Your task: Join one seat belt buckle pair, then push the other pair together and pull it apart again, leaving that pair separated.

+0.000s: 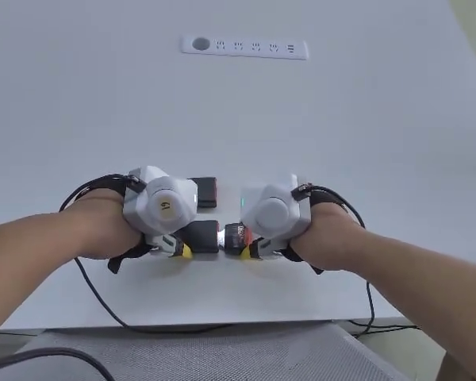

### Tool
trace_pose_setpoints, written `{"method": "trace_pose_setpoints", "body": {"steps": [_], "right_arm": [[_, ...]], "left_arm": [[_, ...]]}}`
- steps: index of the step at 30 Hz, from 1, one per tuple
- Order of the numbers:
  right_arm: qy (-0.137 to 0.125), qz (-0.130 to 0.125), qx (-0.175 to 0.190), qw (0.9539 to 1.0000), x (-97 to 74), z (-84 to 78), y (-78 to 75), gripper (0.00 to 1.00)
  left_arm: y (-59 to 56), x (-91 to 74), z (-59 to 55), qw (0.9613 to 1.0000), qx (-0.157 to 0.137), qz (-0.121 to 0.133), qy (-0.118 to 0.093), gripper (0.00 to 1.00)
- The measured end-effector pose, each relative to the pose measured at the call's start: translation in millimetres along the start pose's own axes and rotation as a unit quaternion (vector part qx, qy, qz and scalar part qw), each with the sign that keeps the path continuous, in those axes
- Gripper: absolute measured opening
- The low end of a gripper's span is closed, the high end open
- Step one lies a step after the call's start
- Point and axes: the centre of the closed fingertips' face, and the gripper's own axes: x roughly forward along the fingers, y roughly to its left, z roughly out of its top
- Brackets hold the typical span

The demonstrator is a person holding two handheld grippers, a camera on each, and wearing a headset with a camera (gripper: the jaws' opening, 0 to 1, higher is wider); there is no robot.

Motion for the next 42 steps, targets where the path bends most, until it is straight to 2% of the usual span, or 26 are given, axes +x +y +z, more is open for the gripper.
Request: {"method": "trace_pose_setpoints", "body": {"steps": [5,15,23,31,36,38,42], "right_arm": [[0.001,-0.001,0.000,1.0000,0.2,0.6,0.2,0.30],[-0.016,0.002,0.002,0.9999,1.0,2.3,-2.0,0.32],[-0.018,0.006,0.013,0.9997,1.4,2.8,-1.9,0.32],[-0.018,0.004,0.015,0.9997,2.1,2.5,-2.0,0.33],[-0.015,-0.001,0.017,0.9997,1.9,2.4,-1.3,0.36],[-0.016,-0.001,0.017,0.9997,0.7,3.0,0.0,0.37],[-0.023,-0.006,0.022,0.9995,-5.1,5.9,0.4,0.38]], "left_arm": [[-0.5,0.1,-0.1,1.0000,0.001,0.002,-0.002,0.31],[1.1,-0.8,-1.6,1.0000,-0.003,0.005,0.004,0.32],[1.2,-0.5,-2.7,0.9998,0.013,0.005,0.017,0.33],[1.3,-0.4,-2.9,0.9999,0.005,0.005,0.013,0.34],[1.0,-2.0,-2.1,0.9999,-0.016,0.000,0.007,0.35],[-0.3,-3.4,-3.0,0.9995,-0.031,-0.003,0.004,0.36],[-2.3,-12.2,0.7,0.9995,-0.032,0.003,-0.007,0.37]]}}
